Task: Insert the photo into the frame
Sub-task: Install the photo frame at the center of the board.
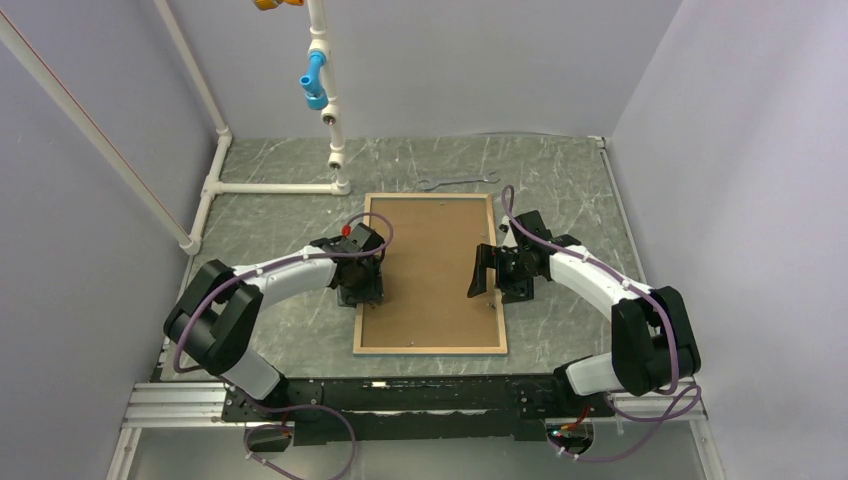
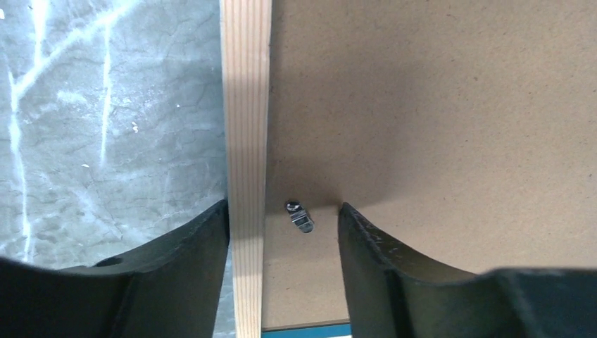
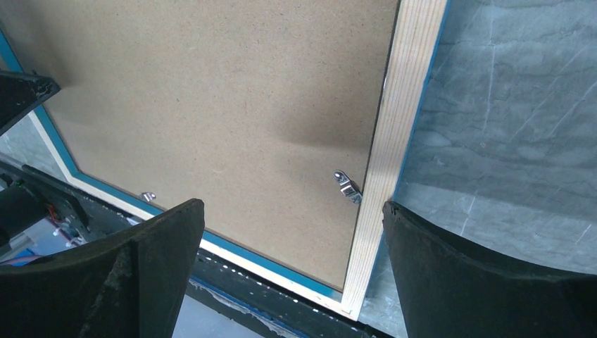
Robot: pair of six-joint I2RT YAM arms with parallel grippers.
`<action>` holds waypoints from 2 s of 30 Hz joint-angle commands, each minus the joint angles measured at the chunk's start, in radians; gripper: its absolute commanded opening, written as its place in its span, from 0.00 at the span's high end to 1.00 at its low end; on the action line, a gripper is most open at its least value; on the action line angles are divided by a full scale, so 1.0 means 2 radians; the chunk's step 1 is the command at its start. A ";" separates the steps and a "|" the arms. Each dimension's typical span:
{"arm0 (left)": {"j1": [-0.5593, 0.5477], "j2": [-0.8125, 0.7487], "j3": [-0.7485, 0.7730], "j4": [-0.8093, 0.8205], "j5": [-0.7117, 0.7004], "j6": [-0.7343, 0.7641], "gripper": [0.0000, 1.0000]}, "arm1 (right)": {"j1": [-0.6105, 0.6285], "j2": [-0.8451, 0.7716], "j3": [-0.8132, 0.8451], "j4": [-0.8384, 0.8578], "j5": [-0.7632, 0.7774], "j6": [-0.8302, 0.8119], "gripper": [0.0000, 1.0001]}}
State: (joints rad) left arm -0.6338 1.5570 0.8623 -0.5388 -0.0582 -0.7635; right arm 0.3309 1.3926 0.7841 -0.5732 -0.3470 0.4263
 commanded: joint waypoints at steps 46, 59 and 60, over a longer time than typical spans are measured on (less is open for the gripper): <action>0.078 -0.115 -0.065 0.009 0.040 0.035 0.14 | 0.110 0.076 0.093 -0.039 0.138 0.009 0.01; 0.078 -0.095 -0.065 0.003 0.031 0.039 0.14 | 0.120 0.072 0.061 -0.053 0.191 0.009 0.16; 0.078 -0.095 -0.066 0.002 0.031 0.039 0.14 | 0.122 0.073 0.060 -0.053 0.193 0.008 0.19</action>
State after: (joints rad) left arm -0.4812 1.3624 0.7330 -0.5240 0.0204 -0.6991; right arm 0.5606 1.5433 0.9157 -0.6640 -0.0059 0.4385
